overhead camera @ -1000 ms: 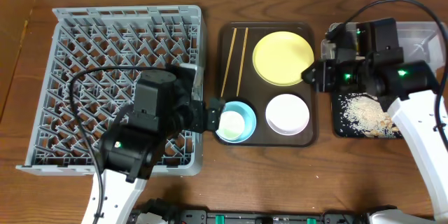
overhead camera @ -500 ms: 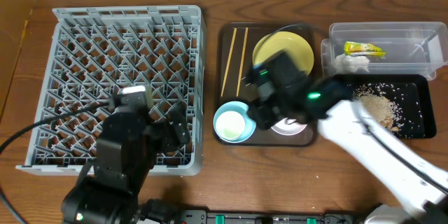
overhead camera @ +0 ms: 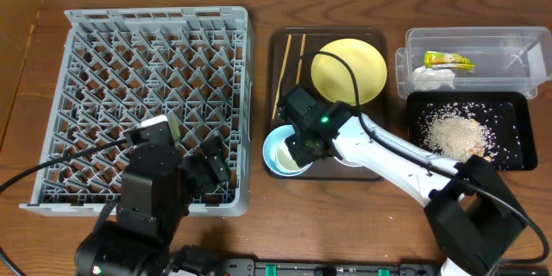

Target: Sort waste into correct bins and load items into the dishwasher

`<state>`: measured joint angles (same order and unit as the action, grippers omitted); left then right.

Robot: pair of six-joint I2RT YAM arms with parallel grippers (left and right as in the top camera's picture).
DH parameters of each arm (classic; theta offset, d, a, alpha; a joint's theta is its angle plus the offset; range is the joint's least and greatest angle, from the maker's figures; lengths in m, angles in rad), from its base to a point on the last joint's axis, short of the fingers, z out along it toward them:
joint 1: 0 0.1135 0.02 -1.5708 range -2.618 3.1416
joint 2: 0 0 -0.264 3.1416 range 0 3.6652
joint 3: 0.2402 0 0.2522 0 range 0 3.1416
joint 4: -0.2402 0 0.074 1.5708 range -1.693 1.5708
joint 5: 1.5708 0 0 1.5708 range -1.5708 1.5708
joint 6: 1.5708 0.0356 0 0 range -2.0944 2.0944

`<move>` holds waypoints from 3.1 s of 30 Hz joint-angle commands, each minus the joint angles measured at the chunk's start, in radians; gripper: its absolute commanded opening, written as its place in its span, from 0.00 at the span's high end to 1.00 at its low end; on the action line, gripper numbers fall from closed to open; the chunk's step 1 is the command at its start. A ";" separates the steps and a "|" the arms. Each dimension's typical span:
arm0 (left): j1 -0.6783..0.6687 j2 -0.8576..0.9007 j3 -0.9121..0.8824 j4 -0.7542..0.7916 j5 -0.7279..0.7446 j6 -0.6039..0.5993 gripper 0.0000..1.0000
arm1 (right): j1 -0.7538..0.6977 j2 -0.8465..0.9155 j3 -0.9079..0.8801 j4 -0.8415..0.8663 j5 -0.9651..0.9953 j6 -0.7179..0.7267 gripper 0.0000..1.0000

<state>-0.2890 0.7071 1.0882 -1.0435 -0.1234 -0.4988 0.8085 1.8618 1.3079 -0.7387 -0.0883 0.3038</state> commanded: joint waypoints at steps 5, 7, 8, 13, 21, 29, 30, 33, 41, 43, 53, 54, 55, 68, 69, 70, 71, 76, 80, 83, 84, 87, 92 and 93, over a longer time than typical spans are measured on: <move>-0.002 0.029 0.016 0.109 0.165 -0.039 0.04 | -0.121 -0.237 0.014 0.001 -0.099 -0.040 0.99; -0.002 0.038 0.016 0.163 0.249 -0.037 0.04 | -0.187 -0.320 0.014 -0.003 -0.183 -0.083 0.99; -0.002 0.043 0.016 0.192 0.292 -0.037 0.04 | -0.232 -0.368 0.014 -0.002 -0.250 -0.121 0.99; -0.002 0.083 0.016 0.348 0.558 -0.033 0.08 | -0.440 -0.528 0.014 0.001 -0.637 -0.278 0.99; -0.002 0.188 0.016 0.586 1.035 -0.033 0.09 | -0.570 -0.566 0.014 -0.016 -1.055 -0.422 0.99; -0.002 0.297 0.016 0.666 1.294 -0.034 0.09 | -0.570 -0.566 0.014 -0.005 -1.215 -0.479 0.99; -0.002 0.306 0.016 0.668 1.305 -0.034 0.09 | -0.570 -0.566 0.014 -0.005 -1.231 -0.487 0.99; -0.003 0.336 0.016 0.688 1.384 -0.035 0.09 | -0.565 -0.566 0.014 -0.001 -1.229 -0.489 0.99; -0.019 0.349 0.016 0.874 1.591 -0.038 0.10 | -0.540 -0.566 0.014 0.042 -1.225 -0.489 0.99; -0.033 0.350 0.016 0.890 1.590 -0.038 0.09 | -0.530 -0.565 0.014 0.054 -1.220 -0.488 0.99; -0.077 0.360 0.015 0.889 1.578 -0.037 0.19 | -0.506 -0.565 0.014 0.147 -1.150 -0.401 0.99; -0.077 0.362 0.015 0.889 1.578 -0.038 0.21 | -0.506 -0.565 0.014 0.149 -1.146 -0.394 0.99; -0.077 0.364 0.015 0.889 1.577 -0.038 0.22 | -0.506 -0.565 0.014 0.148 -1.147 -0.394 0.99; 0.001 0.377 0.016 0.884 1.484 -0.095 0.44 | -0.550 -0.566 0.014 0.144 -1.117 -0.385 0.46; 0.032 0.376 0.016 0.875 1.484 -0.110 0.44 | -0.567 -0.566 0.014 0.145 -1.117 -0.378 0.44; 0.061 0.376 0.016 0.860 1.484 -0.114 0.44 | -0.589 -0.566 0.014 0.145 -1.117 -0.366 0.43; 0.099 0.376 0.016 0.832 1.484 -0.113 0.46 | -0.609 -0.566 0.014 0.145 -1.117 -0.353 0.43; 0.342 0.376 0.016 0.623 1.453 -0.057 0.46 | -0.720 -0.566 0.014 0.085 -1.115 -0.289 0.40; 0.512 0.372 0.016 0.464 1.384 -0.026 0.48 | -0.729 -0.566 0.014 -0.021 -1.046 -0.311 0.39; 0.616 0.357 0.016 0.351 1.265 0.010 0.49 | -0.715 -0.566 0.014 -0.100 -0.944 -0.339 0.38; 0.644 0.350 0.016 0.317 1.206 0.016 0.49 | -0.708 -0.566 0.014 -0.122 -0.912 -0.347 0.38; 0.696 0.321 0.016 0.217 0.976 0.035 0.49 | -0.698 -0.566 0.014 -0.165 -0.852 -0.347 0.37; 0.712 0.271 0.018 0.071 0.517 0.062 0.48 | -0.687 -0.566 0.014 -0.182 -0.842 -0.359 0.37; 0.712 0.266 0.021 0.045 0.444 0.062 0.48 | -0.686 -0.566 0.014 -0.182 -0.838 -0.362 0.36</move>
<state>0.4175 0.9981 1.0908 -0.9581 0.6914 -0.4709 0.1089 1.2953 1.3136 -0.9188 -0.9543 -0.0338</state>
